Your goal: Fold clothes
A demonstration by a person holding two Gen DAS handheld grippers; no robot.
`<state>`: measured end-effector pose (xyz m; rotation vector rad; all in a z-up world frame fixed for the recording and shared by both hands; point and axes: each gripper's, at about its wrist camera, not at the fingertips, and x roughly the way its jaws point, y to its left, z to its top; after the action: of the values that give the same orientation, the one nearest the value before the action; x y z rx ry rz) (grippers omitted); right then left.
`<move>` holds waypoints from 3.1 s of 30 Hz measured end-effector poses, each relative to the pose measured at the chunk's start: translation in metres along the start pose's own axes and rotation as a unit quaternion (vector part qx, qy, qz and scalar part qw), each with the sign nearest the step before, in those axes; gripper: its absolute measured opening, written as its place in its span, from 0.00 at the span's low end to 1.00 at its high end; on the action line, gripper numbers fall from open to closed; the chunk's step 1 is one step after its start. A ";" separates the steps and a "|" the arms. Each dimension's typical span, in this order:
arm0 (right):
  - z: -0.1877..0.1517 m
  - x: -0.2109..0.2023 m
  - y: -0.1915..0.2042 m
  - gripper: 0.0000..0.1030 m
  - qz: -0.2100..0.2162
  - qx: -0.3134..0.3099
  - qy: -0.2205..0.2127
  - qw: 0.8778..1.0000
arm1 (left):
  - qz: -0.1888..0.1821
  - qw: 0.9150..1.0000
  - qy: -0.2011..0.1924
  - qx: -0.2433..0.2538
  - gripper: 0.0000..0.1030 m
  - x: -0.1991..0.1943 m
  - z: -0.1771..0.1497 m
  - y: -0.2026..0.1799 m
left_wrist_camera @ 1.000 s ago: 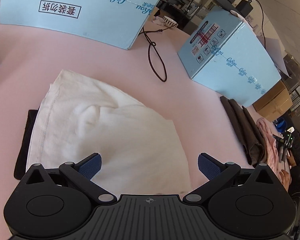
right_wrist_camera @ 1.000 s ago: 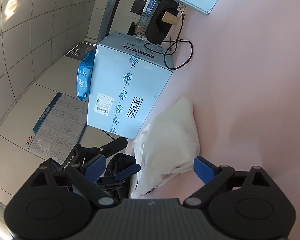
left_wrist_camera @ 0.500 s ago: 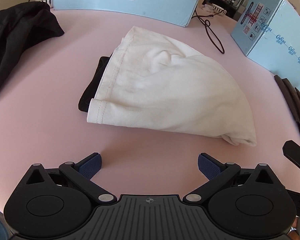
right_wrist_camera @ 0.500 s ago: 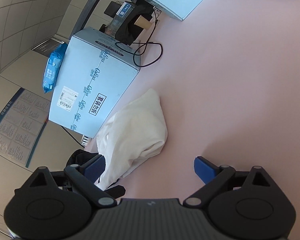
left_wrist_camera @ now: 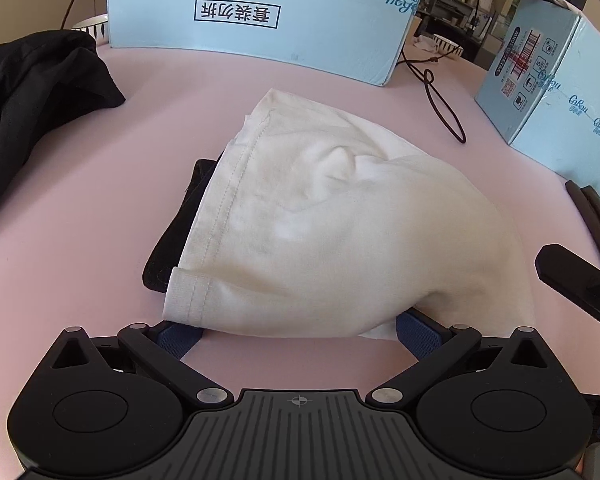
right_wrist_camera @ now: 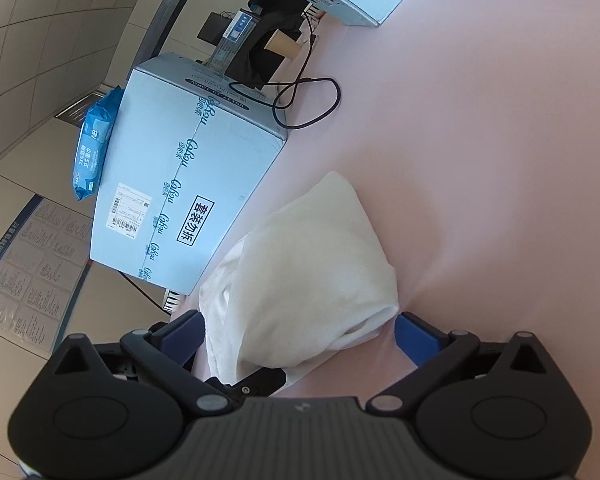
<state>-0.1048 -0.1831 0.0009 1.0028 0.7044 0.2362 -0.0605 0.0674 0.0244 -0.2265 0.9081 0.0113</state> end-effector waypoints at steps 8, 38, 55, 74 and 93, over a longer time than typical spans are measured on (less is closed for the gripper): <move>0.003 0.028 0.015 1.00 -0.026 -0.008 -0.056 0.998 | 0.003 1.000 -0.004 0.015 1.00 0.012 0.011 -0.004; 0.019 0.060 -0.006 0.25 0.000 -0.011 -0.080 0.997 | -0.044 0.994 -0.095 0.043 0.33 0.034 0.029 -0.004; 0.016 0.056 -0.010 0.23 0.016 -0.009 -0.091 0.996 | -0.083 0.991 -0.104 0.026 0.22 0.031 0.026 0.006; 0.012 0.046 0.004 0.21 0.048 -0.059 -0.115 0.990 | -0.076 0.984 -0.150 0.054 0.20 0.016 0.024 0.003; 0.010 0.029 0.029 0.20 0.074 -0.095 -0.144 0.982 | -0.070 0.979 -0.182 0.061 0.19 -0.010 0.028 -0.002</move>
<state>-0.0732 -0.1603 0.0157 0.8836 0.3376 0.2755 -0.0444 0.0719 0.0488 -0.1659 0.5238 -0.1305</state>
